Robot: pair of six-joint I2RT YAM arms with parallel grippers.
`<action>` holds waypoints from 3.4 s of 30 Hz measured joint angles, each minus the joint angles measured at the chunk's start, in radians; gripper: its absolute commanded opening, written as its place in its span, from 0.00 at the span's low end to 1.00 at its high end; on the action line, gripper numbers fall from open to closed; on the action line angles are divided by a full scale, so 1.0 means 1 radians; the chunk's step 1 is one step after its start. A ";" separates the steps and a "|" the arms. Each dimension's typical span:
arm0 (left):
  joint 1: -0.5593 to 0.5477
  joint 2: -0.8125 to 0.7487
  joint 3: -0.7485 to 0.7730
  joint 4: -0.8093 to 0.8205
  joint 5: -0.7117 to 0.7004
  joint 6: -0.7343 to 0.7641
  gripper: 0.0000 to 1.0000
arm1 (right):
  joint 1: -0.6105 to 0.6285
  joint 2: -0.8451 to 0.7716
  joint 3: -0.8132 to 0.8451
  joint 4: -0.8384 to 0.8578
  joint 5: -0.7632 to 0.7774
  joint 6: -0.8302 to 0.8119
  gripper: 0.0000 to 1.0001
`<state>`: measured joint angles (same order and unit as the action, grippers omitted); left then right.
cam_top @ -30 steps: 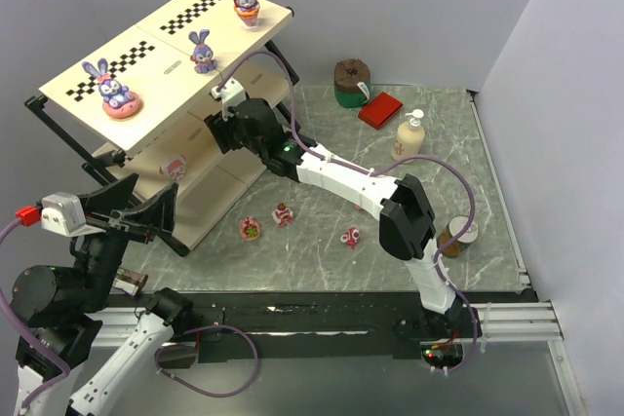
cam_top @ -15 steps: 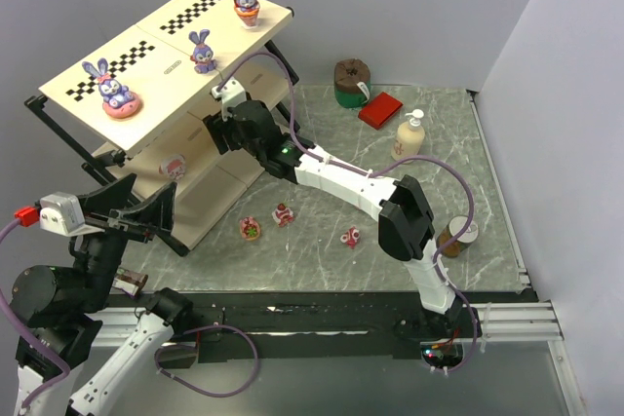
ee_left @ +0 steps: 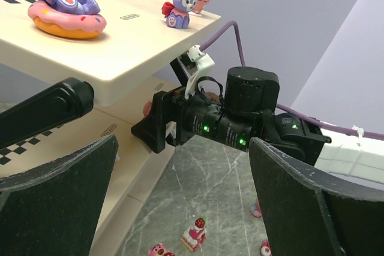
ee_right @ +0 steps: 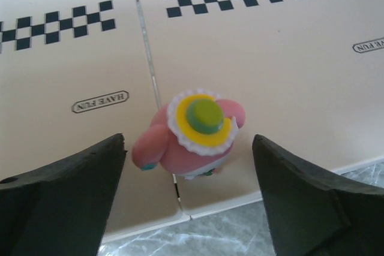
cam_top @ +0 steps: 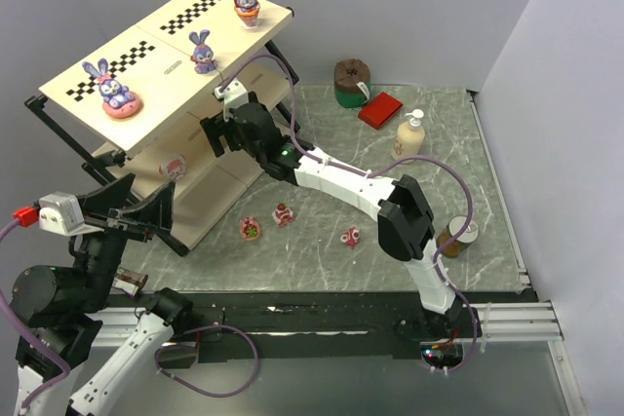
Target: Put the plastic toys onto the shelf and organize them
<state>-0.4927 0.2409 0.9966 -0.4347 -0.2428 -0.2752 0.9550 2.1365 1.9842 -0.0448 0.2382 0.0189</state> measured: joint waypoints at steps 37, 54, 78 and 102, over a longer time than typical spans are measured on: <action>0.000 -0.116 -0.106 -0.140 0.007 -0.088 0.96 | -0.098 -0.699 -1.025 -0.038 0.286 0.361 0.97; 0.000 -0.121 -0.132 -0.164 0.020 -0.114 0.96 | -0.219 -0.888 -1.403 -0.158 0.383 0.763 0.50; 0.000 -0.110 -0.130 -0.148 0.020 -0.112 0.96 | -0.282 -0.491 -1.189 -0.072 0.308 0.744 0.44; 0.000 -0.109 -0.130 -0.132 0.020 -0.112 0.96 | -0.292 -0.419 -1.143 0.026 0.311 0.686 0.86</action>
<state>-0.4927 0.1318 0.8661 -0.5663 -0.2226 -0.3870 0.6632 1.7176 0.8410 -0.0189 0.5491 0.7044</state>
